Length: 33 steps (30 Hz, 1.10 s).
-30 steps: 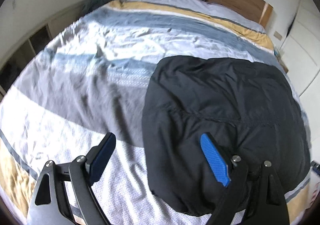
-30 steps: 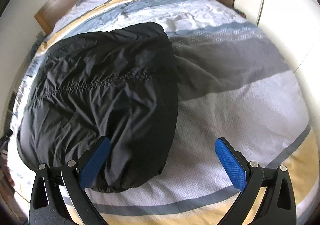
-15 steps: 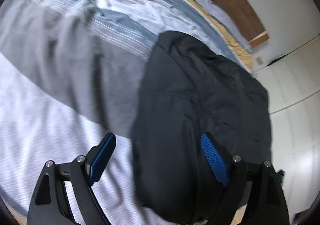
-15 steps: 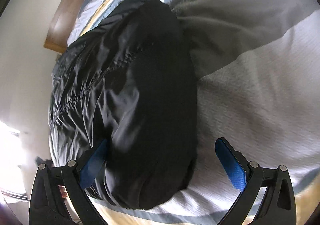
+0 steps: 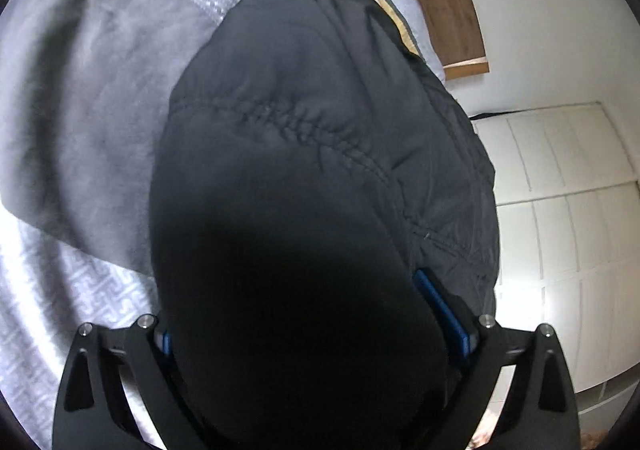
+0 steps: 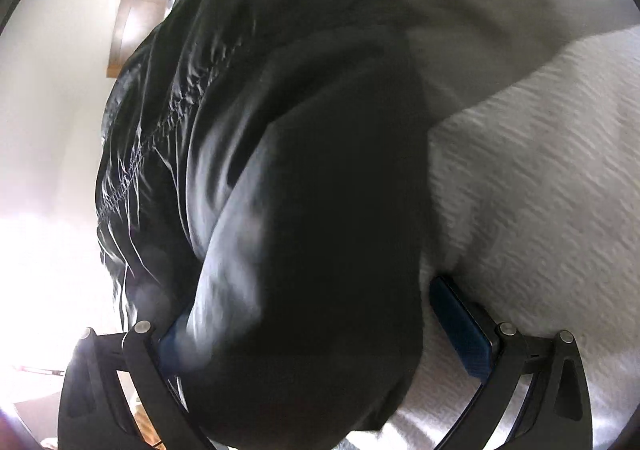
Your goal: Fold large clothes
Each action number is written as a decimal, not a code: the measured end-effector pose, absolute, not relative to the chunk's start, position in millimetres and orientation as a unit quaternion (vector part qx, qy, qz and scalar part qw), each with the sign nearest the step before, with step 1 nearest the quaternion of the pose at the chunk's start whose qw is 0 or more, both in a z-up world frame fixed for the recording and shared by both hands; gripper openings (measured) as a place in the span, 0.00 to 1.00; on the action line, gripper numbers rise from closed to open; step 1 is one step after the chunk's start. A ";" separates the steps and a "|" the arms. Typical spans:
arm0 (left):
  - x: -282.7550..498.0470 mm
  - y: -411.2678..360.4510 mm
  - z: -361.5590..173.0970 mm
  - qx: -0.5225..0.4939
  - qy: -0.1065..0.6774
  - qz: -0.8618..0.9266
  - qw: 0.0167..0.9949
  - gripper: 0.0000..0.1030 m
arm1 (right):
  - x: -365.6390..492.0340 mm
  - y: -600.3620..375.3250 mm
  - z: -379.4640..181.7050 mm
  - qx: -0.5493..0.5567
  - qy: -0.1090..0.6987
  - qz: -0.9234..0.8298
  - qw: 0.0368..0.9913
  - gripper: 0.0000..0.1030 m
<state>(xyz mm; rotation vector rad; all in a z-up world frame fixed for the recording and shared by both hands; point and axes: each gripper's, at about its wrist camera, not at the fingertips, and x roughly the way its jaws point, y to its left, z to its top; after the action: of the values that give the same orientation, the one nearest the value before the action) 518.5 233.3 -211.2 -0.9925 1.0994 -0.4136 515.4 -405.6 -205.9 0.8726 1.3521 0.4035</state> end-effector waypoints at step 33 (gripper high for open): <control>478.6 154.7 -77.6 -0.368 0.348 -0.261 0.822 0.17 | 522.7 -293.4 -81.9 0.261 0.419 0.281 0.823 0.25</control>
<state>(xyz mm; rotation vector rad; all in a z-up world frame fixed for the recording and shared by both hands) 478.6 154.7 -77.6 -0.7835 0.7406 -0.5563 522.7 -293.4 -81.9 0.5560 0.8913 0.5970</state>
